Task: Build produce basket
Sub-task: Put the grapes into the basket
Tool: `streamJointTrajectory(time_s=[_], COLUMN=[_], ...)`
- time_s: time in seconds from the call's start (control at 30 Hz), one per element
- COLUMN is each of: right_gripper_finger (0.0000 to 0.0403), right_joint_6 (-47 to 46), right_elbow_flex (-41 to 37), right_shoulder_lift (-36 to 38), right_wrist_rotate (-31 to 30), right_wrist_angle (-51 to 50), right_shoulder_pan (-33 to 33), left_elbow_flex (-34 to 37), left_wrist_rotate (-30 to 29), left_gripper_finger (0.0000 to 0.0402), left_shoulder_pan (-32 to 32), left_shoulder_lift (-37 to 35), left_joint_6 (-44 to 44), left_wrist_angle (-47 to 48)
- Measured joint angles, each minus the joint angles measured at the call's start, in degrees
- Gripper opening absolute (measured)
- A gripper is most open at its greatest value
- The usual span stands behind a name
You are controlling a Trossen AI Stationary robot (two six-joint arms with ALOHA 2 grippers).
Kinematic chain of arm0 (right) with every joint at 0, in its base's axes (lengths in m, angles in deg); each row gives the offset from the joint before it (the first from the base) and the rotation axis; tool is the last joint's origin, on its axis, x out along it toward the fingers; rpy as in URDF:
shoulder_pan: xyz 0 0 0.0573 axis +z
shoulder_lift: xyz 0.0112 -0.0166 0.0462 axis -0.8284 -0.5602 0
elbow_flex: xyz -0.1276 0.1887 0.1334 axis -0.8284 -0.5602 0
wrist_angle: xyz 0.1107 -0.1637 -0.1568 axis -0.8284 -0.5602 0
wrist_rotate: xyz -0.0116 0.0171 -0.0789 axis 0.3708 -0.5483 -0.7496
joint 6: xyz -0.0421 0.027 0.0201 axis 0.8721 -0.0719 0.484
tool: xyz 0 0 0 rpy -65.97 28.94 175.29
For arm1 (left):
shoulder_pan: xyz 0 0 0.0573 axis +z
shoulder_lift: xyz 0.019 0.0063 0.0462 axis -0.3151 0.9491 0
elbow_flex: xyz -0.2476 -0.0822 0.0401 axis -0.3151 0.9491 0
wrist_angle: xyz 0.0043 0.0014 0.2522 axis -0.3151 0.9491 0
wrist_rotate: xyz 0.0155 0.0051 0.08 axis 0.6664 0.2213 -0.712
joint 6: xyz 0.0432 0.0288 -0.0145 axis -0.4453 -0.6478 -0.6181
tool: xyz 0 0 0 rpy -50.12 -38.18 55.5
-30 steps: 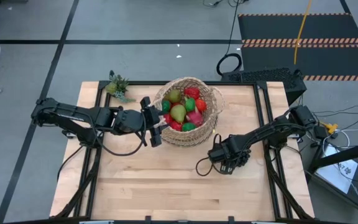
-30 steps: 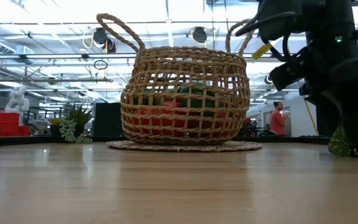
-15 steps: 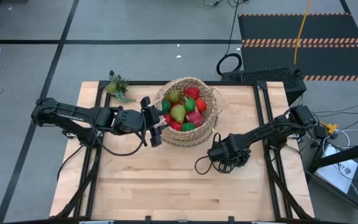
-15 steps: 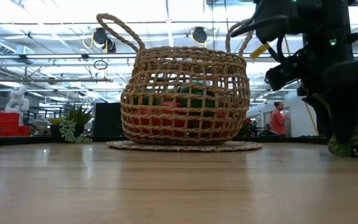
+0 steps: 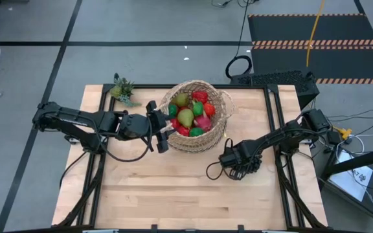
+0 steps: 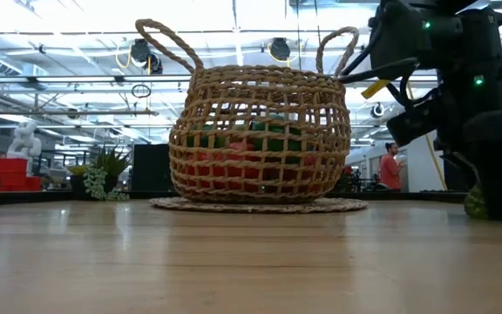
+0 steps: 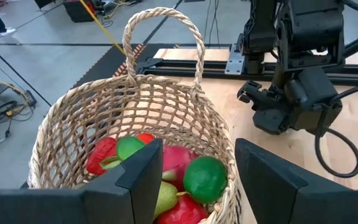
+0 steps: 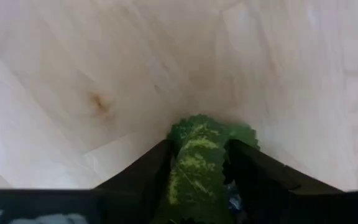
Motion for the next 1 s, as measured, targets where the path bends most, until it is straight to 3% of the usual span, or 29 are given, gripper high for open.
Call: streamJointTrajectory(time_s=[0.43, 1.0], right_gripper_finger=[0.0024, 0.0019], right_joint_6=[3.81, 7.17], right_elbow_flex=[-1.18, -0.99], right_shoulder_lift=[1.01, 16.96], right_wrist_rotate=[0.28, -7.96], right_wrist_angle=[3.33, 13.76], right_shoulder_pan=[0.99, 7.77], left_elbow_flex=[0.0, 0.0], left_wrist_rotate=[-0.02, -0.04], left_gripper_finger=[0.02, 0.02], left_shoulder_pan=[-0.6, -2.03], left_shoulder_lift=[0.0, 0.0], left_joint_6=[-0.28, 0.67], left_wrist_angle=[-0.2, -0.2])
